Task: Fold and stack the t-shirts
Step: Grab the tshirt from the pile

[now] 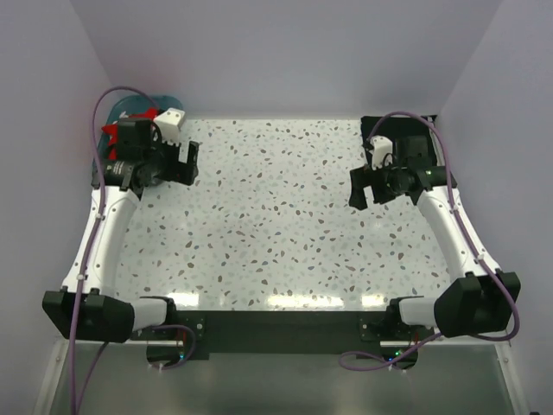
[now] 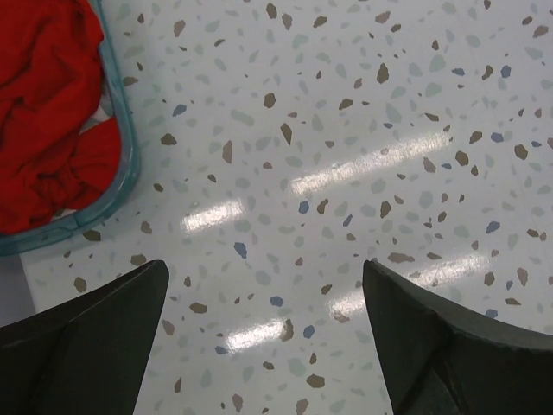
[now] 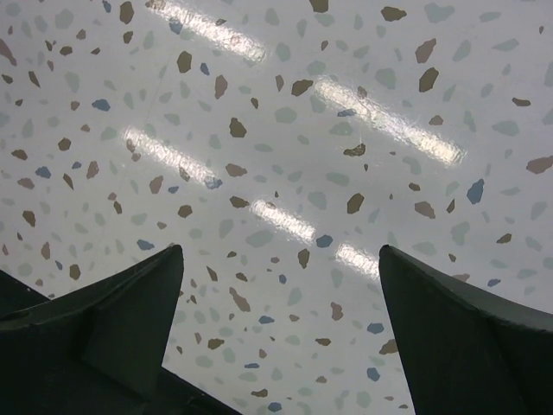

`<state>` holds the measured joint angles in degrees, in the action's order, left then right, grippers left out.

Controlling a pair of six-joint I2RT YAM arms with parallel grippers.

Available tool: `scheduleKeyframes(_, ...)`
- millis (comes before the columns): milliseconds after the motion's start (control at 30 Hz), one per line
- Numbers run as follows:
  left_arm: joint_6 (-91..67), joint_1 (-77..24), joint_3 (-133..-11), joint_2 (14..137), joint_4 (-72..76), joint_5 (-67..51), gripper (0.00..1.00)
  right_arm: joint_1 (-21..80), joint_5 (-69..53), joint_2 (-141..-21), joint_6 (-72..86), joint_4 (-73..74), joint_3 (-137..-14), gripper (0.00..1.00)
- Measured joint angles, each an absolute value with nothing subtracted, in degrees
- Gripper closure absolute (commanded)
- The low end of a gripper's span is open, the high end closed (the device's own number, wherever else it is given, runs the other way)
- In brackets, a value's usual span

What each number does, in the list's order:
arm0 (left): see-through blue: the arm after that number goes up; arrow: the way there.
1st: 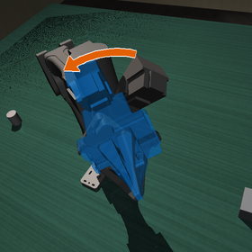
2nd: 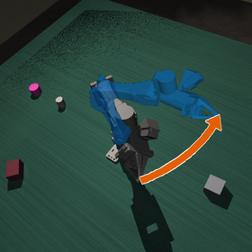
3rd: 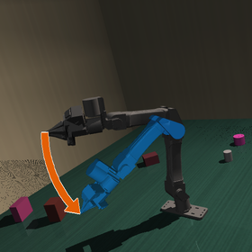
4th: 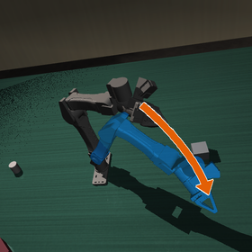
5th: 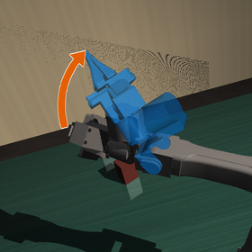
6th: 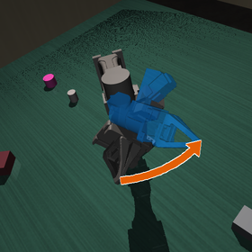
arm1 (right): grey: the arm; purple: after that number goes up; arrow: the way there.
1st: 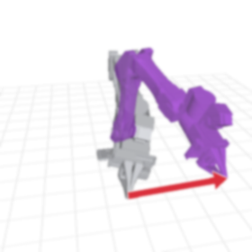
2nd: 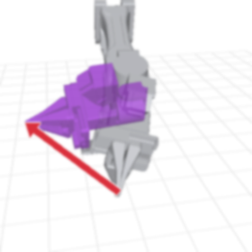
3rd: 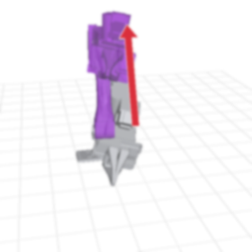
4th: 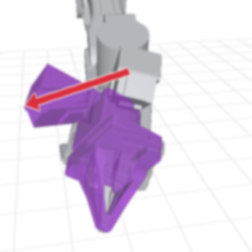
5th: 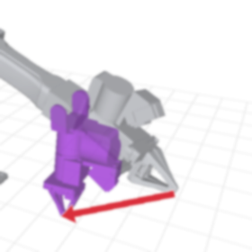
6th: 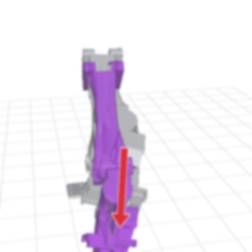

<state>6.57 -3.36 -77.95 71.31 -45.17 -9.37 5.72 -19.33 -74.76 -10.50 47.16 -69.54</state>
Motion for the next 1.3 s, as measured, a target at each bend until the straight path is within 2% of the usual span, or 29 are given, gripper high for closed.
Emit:
scheduleKeyframes(167,6.68,-1.32,-86.24,80.55,-47.72,-11.79,0.00,5.72,-19.27,-76.16,-12.16,48.93,-70.74,0.01)
scheduleKeyframes(533,9.96,12.34,-122.69,112.75,-48.07,-17.04,0.00,5.72,-18.63,-79.18,-15.16,50.28,-73.08,0.01)
scheduleKeyframes(567,11.16,14.35,-125.71,117.75,-46.28,-16.10,0.03,5.72,-18.46,-79.94,-15.49,50.54,-73.08,0.01)
scheduleKeyframes(1100,16.32,14.44,-124.44,133.03,-33.26,-11.94,0.17,5.72,-15.92,-86.39,-16.16,52.51,-75.40,0.01)
scheduleKeyframes(1200,16.71,14.44,-124.46,135.92,-32.38,-11.33,0.25,5.72,-15.51,-87.22,-16.58,52.86,-76.31,0.01)
scheduleKeyframes(1300,17.32,14.44,-124.46,137.62,-31.86,-10.90,0.46,5.72,-14.87,-87.37,-16.97,53.23,-76.66,0.01)
